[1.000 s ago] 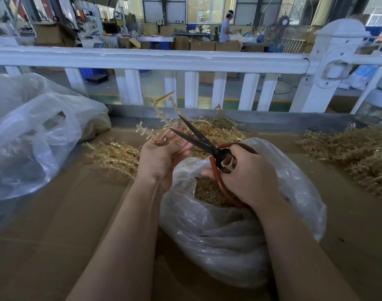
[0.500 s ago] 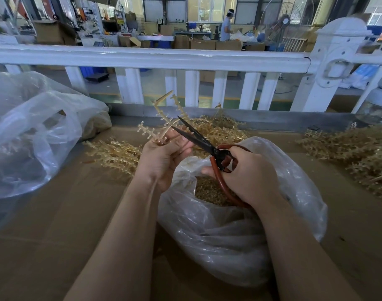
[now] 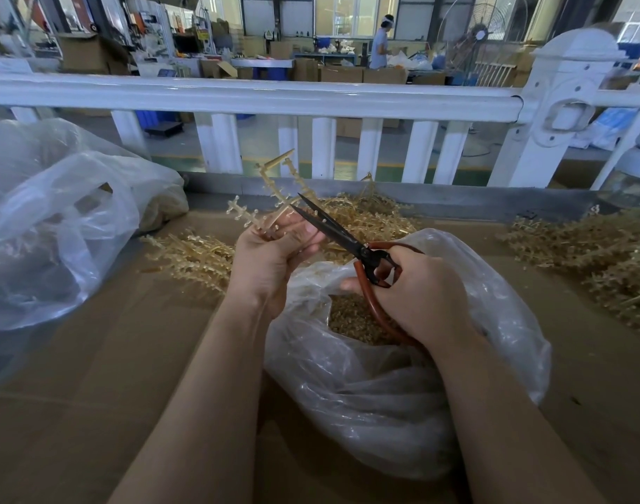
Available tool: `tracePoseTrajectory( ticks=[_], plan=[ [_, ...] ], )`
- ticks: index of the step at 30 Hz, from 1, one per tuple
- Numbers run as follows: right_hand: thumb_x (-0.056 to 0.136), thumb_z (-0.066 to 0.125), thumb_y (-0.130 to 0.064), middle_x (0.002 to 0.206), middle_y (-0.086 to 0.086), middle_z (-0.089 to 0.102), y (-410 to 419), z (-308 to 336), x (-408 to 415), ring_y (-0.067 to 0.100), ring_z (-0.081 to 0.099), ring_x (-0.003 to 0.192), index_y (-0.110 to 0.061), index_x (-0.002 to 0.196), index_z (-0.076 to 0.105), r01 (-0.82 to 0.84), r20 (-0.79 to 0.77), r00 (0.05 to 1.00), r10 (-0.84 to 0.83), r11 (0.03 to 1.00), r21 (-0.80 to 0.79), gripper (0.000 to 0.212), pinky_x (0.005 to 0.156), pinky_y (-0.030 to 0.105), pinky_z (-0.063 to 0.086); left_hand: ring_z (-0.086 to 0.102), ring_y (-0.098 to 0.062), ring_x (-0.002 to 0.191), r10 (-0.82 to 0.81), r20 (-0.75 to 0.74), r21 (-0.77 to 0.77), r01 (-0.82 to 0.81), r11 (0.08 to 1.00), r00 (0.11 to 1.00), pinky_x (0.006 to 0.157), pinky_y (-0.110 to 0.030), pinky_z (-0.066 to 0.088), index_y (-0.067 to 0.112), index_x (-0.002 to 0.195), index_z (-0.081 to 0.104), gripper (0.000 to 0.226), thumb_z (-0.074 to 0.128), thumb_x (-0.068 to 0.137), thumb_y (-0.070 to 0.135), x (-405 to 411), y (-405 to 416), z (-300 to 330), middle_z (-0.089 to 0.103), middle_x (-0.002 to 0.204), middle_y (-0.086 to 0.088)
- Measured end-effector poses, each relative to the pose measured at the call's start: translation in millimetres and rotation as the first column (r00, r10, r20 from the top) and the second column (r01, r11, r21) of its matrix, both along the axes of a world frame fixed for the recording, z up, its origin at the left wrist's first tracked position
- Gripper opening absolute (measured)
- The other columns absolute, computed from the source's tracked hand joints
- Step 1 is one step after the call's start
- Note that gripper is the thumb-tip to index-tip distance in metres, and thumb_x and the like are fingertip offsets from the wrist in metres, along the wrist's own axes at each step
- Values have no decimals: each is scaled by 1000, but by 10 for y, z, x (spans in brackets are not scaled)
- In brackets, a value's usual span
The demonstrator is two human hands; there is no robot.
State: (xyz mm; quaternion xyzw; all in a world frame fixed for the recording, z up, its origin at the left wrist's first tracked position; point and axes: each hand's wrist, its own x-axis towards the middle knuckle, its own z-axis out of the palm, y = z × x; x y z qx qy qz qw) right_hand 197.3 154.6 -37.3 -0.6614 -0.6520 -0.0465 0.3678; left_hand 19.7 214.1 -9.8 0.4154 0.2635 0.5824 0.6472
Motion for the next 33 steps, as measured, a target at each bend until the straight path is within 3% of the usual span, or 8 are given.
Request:
tracePoseTrajectory(
  ticks=[6,11,15,19,23,25,29,33],
  plan=[
    [68,49,-89,82,-16,69,16,4,11,5,63,72,-22,99,73,-4,-4,1000,4,999,-47,77,67,20,54,73,-14,69,1,-21,15,-1,1000,1000,66,-20,59,17,60,76,13,72,64,5,-11,-10,12,74,73,-5],
    [66,47,-91,80,-18,65,27,6,-1,3,61,70,-21,96,73,-4,-2,1000,3,999,-52,80,64,16,49,73,-16,68,0,-9,7,0,1000,1000,67,-21,59,17,59,74,12,74,62,5,-31,-1,11,72,68,-4],
    [66,39,-94,83,-17,69,7,5,15,3,59,71,-25,101,72,4,17,1000,-4,1000,-25,85,63,15,46,73,-17,69,7,-50,38,-5,999,999,66,-22,59,10,72,70,11,73,64,3,-19,4,-6,74,73,-7],
    [68,34,-95,79,-16,69,8,-3,10,4,61,69,-25,94,70,29,56,998,-28,1000,-11,83,62,19,50,73,-17,70,-19,-70,85,25,996,997,65,-22,58,16,63,75,16,72,65,1,-13,-1,-13,74,73,-6],
    [69,42,-92,74,-20,62,-6,-2,18,1,58,67,-27,88,68,21,30,999,-21,1000,3,73,59,12,44,73,-18,70,-45,-67,77,50,996,997,64,-22,58,11,69,73,12,73,66,0,-16,7,-27,74,74,-8],
    [70,47,-89,76,-23,60,-10,1,11,-1,57,67,-28,93,70,8,17,1000,-8,1000,4,69,60,8,39,73,-18,70,-66,-67,60,70,996,996,65,-22,58,7,74,69,12,72,65,-1,-25,10,-27,74,74,-8],
    [68,47,-90,82,-21,66,1,12,6,4,62,73,-28,104,73,-26,-5,1000,26,1000,-15,76,65,16,48,72,-17,70,-90,-68,49,93,994,994,67,-22,58,6,76,67,13,72,66,0,-36,10,-22,73,73,-7],
    [64,42,-93,82,-22,62,-8,26,-4,2,58,73,-29,108,73,-34,-34,999,33,999,-30,83,62,7,37,71,-16,69,-96,-78,79,102,992,992,67,-22,57,14,66,73,14,72,67,1,-41,3,-13,72,72,-5]
  ],
)
